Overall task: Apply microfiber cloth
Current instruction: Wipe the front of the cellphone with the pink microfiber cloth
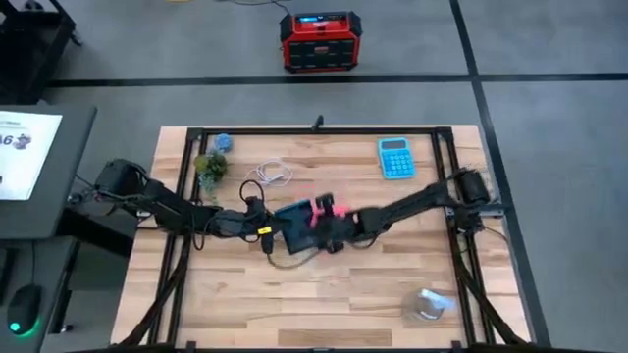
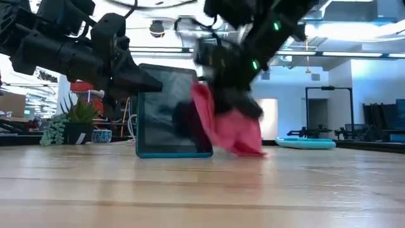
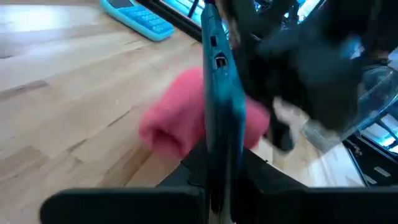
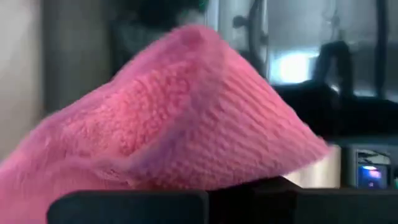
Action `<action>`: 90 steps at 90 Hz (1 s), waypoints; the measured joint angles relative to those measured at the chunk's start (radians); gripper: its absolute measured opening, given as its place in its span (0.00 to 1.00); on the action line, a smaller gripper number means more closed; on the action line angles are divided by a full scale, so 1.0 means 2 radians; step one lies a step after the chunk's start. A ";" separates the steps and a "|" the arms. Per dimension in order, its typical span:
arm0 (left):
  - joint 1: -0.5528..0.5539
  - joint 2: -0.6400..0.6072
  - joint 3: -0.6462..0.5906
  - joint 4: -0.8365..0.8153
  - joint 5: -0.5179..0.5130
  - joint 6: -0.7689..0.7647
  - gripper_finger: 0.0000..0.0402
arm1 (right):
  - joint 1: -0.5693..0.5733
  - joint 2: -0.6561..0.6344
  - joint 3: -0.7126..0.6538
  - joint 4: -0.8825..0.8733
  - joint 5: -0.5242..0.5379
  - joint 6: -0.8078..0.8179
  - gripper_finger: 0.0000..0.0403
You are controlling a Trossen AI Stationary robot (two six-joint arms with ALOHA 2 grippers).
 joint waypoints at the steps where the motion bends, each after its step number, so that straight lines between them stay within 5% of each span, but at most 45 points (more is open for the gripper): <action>1: 0.000 0.000 0.000 0.000 -0.001 0.000 0.02 | 0.002 0.000 0.000 -0.001 0.007 0.001 0.00; 21: 0.001 0.000 0.000 -0.008 -0.001 -0.005 0.02 | 0.021 -0.037 0.001 -0.135 0.053 0.100 0.00; 36: 0.002 0.000 0.001 -0.040 0.054 -0.042 0.02 | 0.024 -0.084 -0.017 -0.262 -0.040 0.206 0.00; 62: 0.025 0.000 0.001 -0.079 0.110 -0.063 0.04 | 0.042 -0.132 -0.109 -0.198 -0.084 0.248 0.00; 90: 0.088 0.002 -0.001 -0.125 0.175 -0.070 0.22 | 0.046 -0.133 -0.110 -0.105 -0.085 0.218 0.00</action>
